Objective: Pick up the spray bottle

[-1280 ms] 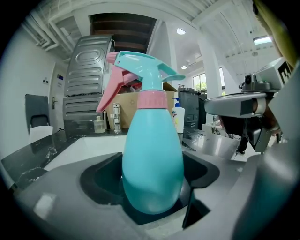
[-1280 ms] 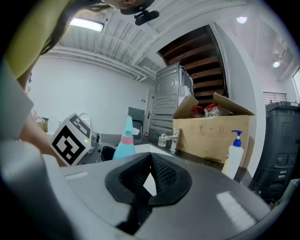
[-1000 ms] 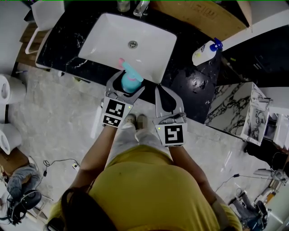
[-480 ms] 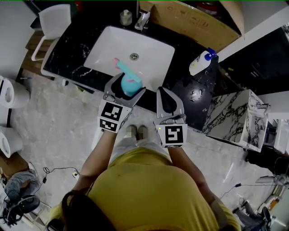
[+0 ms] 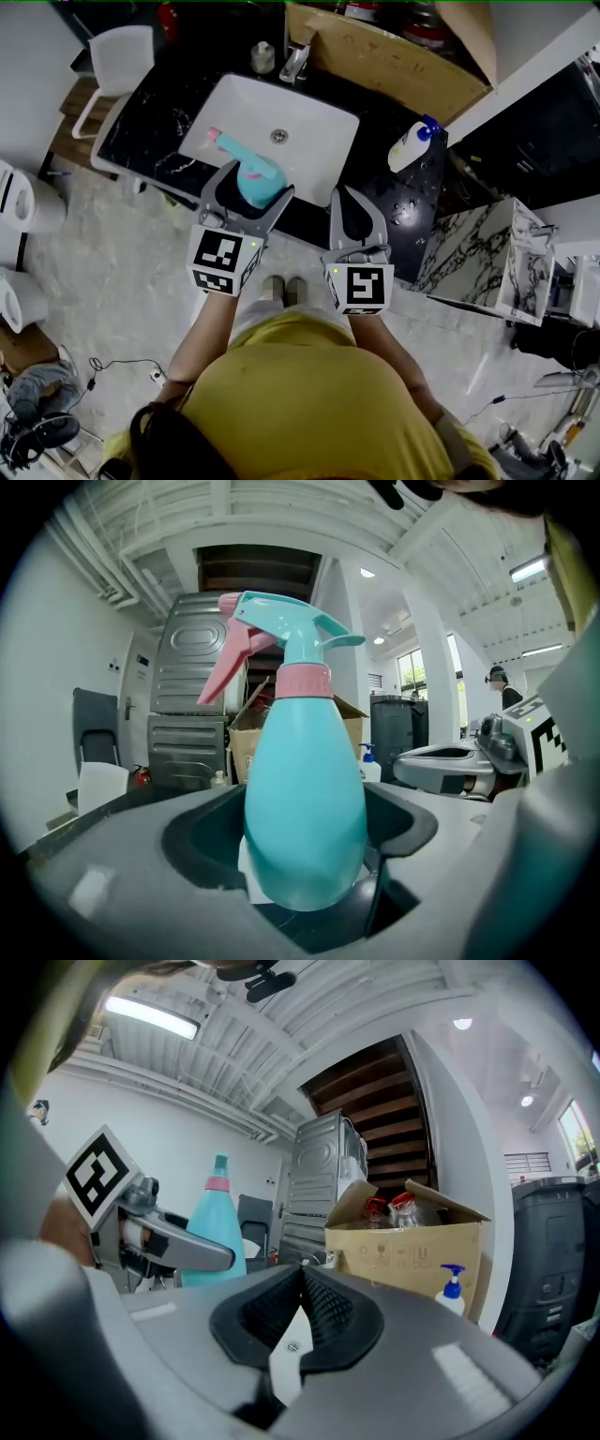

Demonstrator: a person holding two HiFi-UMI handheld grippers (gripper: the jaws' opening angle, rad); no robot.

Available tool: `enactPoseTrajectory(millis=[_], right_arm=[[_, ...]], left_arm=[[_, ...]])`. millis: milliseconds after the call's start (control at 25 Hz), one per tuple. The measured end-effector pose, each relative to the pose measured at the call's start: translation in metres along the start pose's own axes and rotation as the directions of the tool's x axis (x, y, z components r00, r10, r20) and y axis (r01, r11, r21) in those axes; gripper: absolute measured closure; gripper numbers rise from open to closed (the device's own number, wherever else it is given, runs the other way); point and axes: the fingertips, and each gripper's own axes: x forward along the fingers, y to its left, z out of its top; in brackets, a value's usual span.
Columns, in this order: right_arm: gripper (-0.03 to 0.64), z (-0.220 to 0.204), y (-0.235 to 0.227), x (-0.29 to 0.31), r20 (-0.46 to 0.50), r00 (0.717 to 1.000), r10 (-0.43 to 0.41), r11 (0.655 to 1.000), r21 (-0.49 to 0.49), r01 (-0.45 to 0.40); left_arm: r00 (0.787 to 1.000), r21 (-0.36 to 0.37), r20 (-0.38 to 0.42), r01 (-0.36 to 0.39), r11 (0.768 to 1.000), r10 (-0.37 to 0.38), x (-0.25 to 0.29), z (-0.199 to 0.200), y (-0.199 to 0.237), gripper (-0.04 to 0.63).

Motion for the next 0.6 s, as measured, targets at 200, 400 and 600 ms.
enactPoseTrajectory(millis=[200, 400, 600], right_arm=[[0.617, 0.012, -0.008, -0.007, 0.008, 1.000, -0.021, 1.000, 0.018, 0.020], [0.617, 0.020, -0.010, -0.017, 0.015, 1.000, -0.023, 1.000, 0.009, 0.023], [0.617, 0.022, -0.006, -0.024, 0.015, 0.999, -0.030, 1.000, 0.001, 0.030]], left_arm=[[1.000, 0.007, 0.029, -0.003, 1.000, 0.003, -0.014, 0.020, -0.004, 0.207], [0.999, 0.010, 0.032, -0.008, 1.000, 0.008, -0.027, 0.029, -0.007, 0.207], [0.999, 0.021, 0.040, -0.014, 1.000, 0.013, -0.033, 0.033, -0.008, 0.207]])
